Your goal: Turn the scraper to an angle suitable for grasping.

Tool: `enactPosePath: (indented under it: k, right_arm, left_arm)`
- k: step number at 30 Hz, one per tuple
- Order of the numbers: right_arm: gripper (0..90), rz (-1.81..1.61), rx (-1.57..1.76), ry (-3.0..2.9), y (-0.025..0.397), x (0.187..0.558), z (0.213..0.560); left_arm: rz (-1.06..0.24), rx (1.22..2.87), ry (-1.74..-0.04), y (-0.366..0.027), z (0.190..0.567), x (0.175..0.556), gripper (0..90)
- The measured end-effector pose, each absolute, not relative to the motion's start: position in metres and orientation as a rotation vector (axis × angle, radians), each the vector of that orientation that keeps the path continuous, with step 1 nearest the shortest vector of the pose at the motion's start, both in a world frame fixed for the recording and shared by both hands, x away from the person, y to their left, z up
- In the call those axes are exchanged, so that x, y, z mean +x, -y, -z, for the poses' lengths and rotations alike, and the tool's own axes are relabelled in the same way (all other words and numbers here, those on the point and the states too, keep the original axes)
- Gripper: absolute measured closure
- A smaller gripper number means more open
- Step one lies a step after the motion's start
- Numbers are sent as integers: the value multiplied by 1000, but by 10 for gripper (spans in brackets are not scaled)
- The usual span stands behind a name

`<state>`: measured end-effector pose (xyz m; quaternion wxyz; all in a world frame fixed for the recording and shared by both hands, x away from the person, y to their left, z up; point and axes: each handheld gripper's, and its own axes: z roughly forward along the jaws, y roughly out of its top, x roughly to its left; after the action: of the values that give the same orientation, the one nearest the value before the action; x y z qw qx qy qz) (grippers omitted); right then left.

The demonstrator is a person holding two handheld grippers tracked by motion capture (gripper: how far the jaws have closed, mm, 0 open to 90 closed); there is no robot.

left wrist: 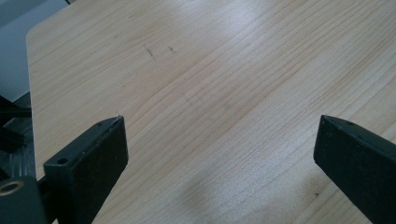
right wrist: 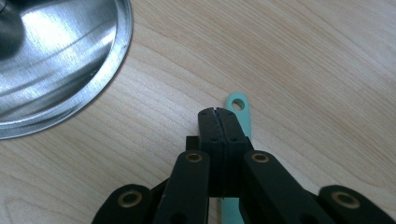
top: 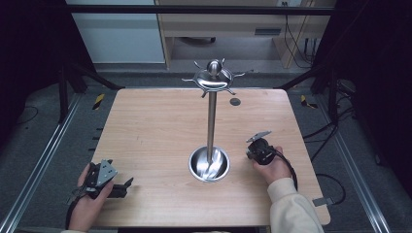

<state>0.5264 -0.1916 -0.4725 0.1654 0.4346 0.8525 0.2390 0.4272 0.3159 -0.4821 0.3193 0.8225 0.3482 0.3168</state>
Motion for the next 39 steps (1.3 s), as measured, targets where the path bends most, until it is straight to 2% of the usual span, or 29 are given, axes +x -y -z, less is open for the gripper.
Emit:
enactPosePath:
  k: [14,28,39]
  right_arm:
    - [900,-632,1280,-2430,195,530,477]
    - [900,-606,1377,-2363,222,533,475]
    - [900,-611,1397,-2357,225,533,476]
  left_arm:
    - [-835,2162,-916,-315,482,427,28]
    - [-835,2170,-913,-316,482,427,28]
    - [-833,2168,-913,-315,482,427,28]
